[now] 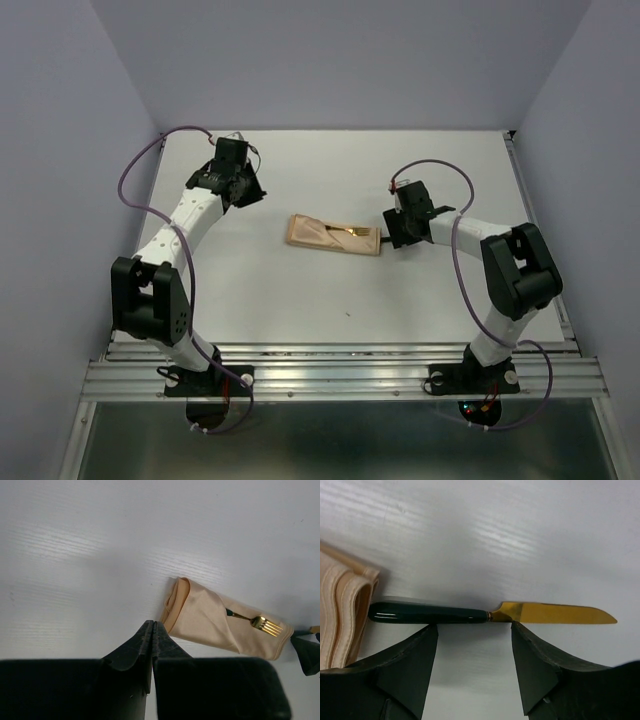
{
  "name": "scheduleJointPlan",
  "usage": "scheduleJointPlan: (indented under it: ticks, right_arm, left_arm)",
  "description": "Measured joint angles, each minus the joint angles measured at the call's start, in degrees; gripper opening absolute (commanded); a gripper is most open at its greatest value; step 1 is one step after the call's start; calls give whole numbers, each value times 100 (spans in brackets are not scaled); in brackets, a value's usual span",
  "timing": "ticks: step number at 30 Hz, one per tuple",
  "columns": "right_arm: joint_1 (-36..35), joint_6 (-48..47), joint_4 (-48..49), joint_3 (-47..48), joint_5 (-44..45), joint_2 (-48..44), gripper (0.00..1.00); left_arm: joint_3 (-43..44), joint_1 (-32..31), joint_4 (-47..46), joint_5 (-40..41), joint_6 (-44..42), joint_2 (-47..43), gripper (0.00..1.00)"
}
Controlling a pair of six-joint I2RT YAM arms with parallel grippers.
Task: Fold the napkin into a case and place the utensils inside
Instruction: Move the knife to the center of the board.
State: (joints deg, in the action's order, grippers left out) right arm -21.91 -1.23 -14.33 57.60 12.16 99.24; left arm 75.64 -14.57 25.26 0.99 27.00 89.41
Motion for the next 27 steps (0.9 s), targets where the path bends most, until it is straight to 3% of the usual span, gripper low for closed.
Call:
scheduleJointPlan:
  ticks: [6,12,27]
  right_arm:
    - [323,-61,109,763,-42,599,66]
    - [407,-345,181,1054,-181,629,65]
    - [723,-1576,-179,1773,-1493,1143,59]
  left_arm:
    - [103,0,39,-31,-22,120,14]
    - [111,2,74,-52,-42,133,15]
    - [111,2,68,-166,-33,129,17]
